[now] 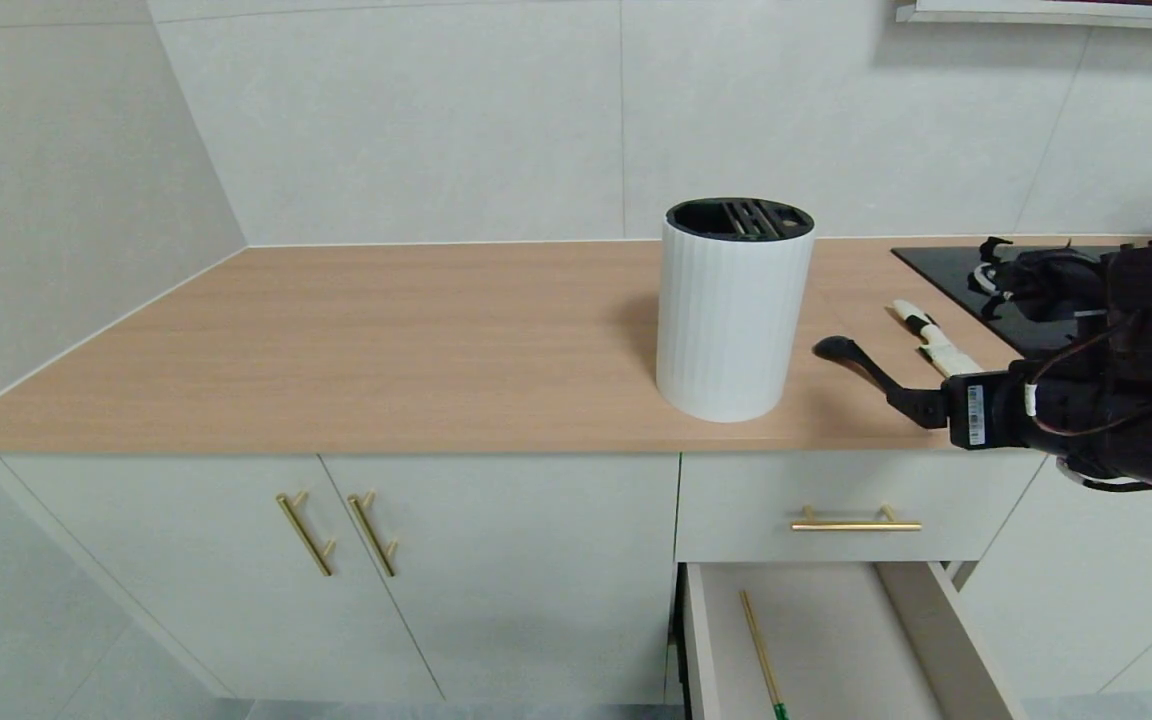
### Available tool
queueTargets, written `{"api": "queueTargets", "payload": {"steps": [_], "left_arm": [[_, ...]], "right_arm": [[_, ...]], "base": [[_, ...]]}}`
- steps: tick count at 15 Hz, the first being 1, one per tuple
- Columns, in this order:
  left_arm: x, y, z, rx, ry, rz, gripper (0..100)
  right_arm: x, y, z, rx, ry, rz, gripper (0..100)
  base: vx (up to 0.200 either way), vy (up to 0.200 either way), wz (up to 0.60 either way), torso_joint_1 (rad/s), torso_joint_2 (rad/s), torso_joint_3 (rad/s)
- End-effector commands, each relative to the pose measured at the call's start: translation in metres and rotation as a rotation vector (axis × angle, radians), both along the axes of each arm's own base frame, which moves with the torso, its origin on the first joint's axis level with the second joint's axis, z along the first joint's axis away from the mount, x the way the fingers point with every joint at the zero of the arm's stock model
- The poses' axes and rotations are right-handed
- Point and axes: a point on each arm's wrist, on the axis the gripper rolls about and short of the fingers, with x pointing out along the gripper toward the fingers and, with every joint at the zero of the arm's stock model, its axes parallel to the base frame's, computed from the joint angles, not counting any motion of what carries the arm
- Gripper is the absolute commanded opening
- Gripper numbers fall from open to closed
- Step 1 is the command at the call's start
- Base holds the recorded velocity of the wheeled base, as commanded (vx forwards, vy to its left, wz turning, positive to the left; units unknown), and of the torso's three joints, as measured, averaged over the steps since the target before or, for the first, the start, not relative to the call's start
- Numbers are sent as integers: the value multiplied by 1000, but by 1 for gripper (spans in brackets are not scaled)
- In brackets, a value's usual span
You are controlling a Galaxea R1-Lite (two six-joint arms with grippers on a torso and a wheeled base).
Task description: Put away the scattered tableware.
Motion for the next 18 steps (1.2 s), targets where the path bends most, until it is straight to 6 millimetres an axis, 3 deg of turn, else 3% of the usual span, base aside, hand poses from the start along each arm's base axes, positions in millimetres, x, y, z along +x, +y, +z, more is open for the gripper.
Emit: {"api": "queueTargets", "payload": {"steps": [1,5,9,11,15,18], "left_arm": [[0,0,0,-1,0,0,100],[0,0,0,-1,0,0,100],[0,0,0,-1,0,0,100],[0,0,0,-1,0,0,100],[0,0,0,-1,0,0,100],[0,0,0,-1,0,0,100]], "right_arm": [[32,-8,-8,-1,-27,-8,100],[65,-15,-12,27,-25,121,100],[58,-22,-15,1,-62,236,100],[69,-22,-27,-4,-78,234,100],[111,-38,-56,-3,-161,164,100],[121,-38,-68,-5,-141,160,100]], "base": [[0,0,0,0,0,0],[0,0,0,0,0,0],[0,0,0,0,0,0],[0,0,0,0,0,0],[0,0,0,0,0,0],[0,0,0,0,0,0]]}}
